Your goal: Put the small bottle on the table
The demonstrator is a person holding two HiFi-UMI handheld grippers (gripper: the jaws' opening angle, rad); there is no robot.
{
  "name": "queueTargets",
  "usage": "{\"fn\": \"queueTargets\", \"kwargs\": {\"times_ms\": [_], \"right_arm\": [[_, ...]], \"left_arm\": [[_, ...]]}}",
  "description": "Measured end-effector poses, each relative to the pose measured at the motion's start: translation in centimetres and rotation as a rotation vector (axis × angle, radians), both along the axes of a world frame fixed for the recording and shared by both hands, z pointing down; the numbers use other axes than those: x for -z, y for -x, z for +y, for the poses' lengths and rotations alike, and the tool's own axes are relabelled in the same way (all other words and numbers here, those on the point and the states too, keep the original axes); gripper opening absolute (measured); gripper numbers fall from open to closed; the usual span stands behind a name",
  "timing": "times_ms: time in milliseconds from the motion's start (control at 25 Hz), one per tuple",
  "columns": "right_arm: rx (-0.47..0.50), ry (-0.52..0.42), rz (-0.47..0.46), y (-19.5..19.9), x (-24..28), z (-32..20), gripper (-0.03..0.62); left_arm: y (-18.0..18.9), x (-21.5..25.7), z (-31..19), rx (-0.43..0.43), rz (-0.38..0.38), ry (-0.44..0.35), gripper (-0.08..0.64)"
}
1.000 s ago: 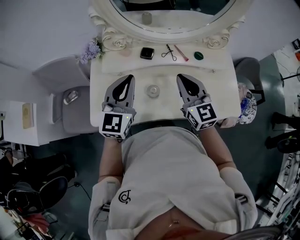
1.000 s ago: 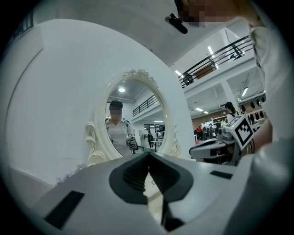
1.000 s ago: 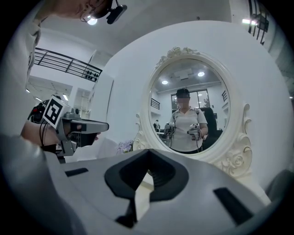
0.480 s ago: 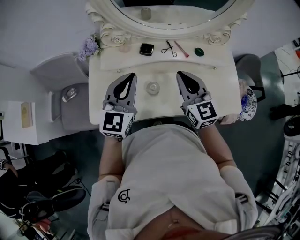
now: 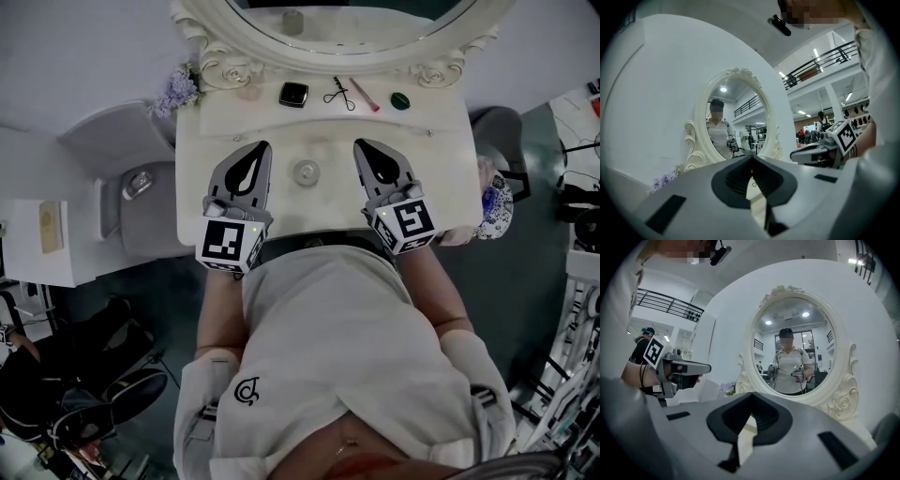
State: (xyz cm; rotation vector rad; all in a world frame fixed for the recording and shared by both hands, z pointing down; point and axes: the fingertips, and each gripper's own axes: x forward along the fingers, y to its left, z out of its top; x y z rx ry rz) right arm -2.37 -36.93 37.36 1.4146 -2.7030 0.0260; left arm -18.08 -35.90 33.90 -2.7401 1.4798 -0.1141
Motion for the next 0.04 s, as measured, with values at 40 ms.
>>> {"fn": "queueTargets", "kwargs": {"times_ms": [40], "right_arm": [[0.001,-0.001,0.002,0.03,0.02,-0.06,0.005]], "left_arm": [[0.03,-0.01,-0.07,0.002,-0.001,-0.001,0.012]]}}
